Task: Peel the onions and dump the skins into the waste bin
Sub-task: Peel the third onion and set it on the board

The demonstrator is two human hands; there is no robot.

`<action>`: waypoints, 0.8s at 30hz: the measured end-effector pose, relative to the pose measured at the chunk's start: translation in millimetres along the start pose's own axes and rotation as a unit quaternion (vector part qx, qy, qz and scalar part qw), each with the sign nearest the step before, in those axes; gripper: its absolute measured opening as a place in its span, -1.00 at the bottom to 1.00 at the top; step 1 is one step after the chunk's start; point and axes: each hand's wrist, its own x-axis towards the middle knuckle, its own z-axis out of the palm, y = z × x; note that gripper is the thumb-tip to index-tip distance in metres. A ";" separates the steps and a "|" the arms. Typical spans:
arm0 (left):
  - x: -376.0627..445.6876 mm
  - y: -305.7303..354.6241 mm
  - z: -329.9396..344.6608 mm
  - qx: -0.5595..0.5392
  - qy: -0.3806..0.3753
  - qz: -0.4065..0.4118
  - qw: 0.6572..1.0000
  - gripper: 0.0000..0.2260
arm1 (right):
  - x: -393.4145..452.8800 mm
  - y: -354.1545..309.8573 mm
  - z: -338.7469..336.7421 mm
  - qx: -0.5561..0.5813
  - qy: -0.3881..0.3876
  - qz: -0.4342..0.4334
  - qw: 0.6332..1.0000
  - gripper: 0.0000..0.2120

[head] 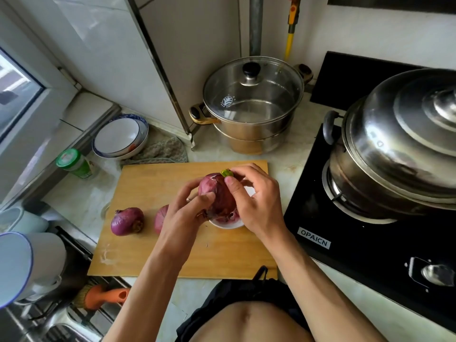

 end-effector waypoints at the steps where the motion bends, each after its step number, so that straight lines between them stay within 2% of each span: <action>1: -0.7 -0.5 1.9 0.000 0.003 -0.002 1.000 -0.59 | -1.2 -1.2 1.0 0.016 0.006 0.025 1.000 -0.84; 5: -1.8 -3.1 5.1 0.010 0.028 -0.015 0.999 -0.62 | -3.2 -1.0 6.6 0.085 -0.001 0.159 0.984 -0.84; 11: -2.1 -9.8 1.8 -0.005 0.065 -0.043 0.997 -0.60 | 0.0 -1.9 11.1 0.167 -0.020 0.274 0.947 -0.90; 16: -1.5 -11.2 0.4 0.000 0.077 -0.058 0.995 -0.61 | 2.4 -2.4 13.7 0.288 -0.022 0.374 0.881 -0.86; 18: -0.8 -10.4 -0.9 0.005 0.078 -0.067 0.995 -0.60 | 3.9 0.1 10.4 0.342 -0.045 0.395 0.851 -0.96; 19: -0.4 -10.4 -1.6 0.008 0.076 -0.075 0.994 -0.60 | 4.3 3.1 8.4 0.350 -0.058 0.392 0.849 -0.99; 24: -0.6 -5.6 -4.1 -0.021 0.030 -0.118 0.992 -0.66 | 1.8 15.9 1.6 0.334 -0.111 0.370 0.860 -0.93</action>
